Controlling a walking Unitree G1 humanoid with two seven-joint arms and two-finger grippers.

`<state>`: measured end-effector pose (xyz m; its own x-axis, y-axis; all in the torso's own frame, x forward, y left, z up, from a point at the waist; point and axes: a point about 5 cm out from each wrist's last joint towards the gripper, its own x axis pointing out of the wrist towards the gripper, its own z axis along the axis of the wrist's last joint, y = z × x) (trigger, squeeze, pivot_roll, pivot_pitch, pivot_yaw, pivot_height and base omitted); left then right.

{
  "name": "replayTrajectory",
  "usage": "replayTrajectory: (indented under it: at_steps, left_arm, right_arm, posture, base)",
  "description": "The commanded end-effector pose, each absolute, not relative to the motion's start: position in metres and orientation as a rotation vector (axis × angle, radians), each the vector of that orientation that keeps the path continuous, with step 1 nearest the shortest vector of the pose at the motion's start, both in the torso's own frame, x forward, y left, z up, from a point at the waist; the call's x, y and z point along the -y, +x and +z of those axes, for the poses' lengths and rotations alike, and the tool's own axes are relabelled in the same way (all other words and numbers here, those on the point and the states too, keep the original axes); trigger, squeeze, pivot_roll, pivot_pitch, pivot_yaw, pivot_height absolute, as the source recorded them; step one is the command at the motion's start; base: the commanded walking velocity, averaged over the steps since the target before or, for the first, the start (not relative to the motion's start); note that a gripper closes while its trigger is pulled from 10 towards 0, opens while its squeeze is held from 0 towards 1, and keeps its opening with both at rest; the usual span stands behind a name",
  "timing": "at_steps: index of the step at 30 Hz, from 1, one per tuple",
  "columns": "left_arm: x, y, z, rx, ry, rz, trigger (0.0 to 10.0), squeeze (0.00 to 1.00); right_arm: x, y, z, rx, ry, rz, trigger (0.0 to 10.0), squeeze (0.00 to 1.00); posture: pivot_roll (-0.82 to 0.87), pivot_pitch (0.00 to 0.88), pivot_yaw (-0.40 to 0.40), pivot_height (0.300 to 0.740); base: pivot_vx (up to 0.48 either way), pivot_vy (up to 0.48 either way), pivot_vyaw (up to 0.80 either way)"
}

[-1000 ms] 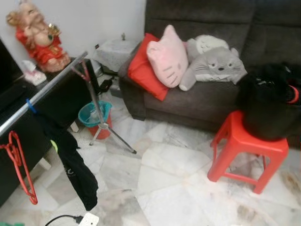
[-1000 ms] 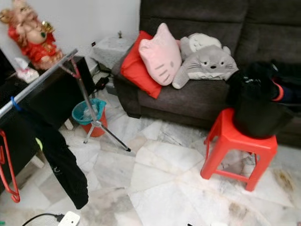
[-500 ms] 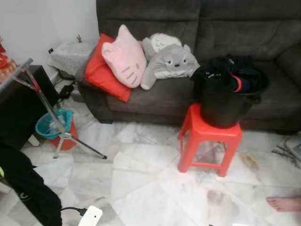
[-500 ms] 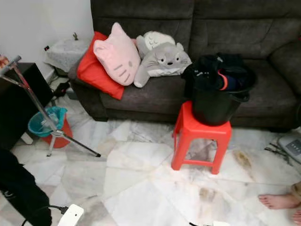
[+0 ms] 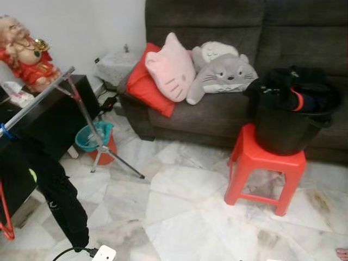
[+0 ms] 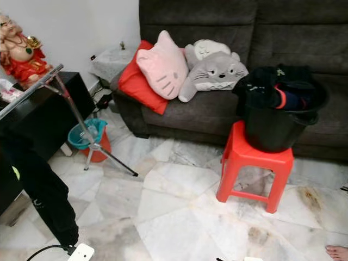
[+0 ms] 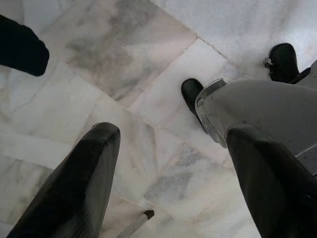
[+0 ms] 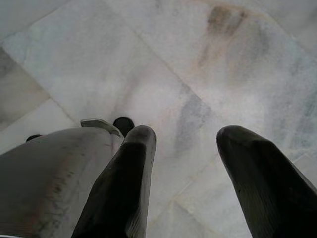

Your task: Hang hanger

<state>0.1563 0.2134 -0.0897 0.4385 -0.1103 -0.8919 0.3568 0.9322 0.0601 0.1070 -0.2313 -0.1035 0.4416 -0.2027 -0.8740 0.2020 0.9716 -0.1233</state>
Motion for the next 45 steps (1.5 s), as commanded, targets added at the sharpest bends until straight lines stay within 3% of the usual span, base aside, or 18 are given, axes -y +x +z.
replayTrajectory:
  at_steps: [1, 17, 35, 45]
  left_arm:
    - [-0.219, 0.154, -0.090, -1.083, 0.247, -0.271, 10.0, 0.00]
    - [-0.219, 0.152, -0.090, -1.094, 0.273, -0.294, 10.0, 0.00]
    - [-0.198, 0.141, -0.099, -1.094, 0.178, -0.223, 10.0, 0.00]
    - [-0.205, 0.143, -0.097, -1.087, 0.179, -0.172, 10.0, 0.00]
  right_arm:
    - [0.227, 0.105, -0.105, -1.092, 0.010, -0.246, 10.0, 0.00]
    - [0.226, 0.103, -0.106, -1.096, 0.007, -0.243, 10.0, 0.00]
    - [0.248, 0.095, -0.102, -1.106, -0.076, -0.219, 10.0, 0.00]
    - [0.243, 0.099, -0.102, -1.093, -0.080, -0.189, 10.0, 0.00]
  posture:
    - [-0.21, 0.000, 0.072, 0.740]
    - [-0.24, 0.000, 0.070, 0.740]
    - [-0.25, 0.000, -0.043, 0.740]
    - [-0.23, 0.000, -0.022, 0.740]
  base:
    - [0.000, 0.000, 0.00]
    - [0.000, 0.000, 0.00]
    - [0.000, 0.000, 0.00]
    - [0.000, 0.000, 0.00]
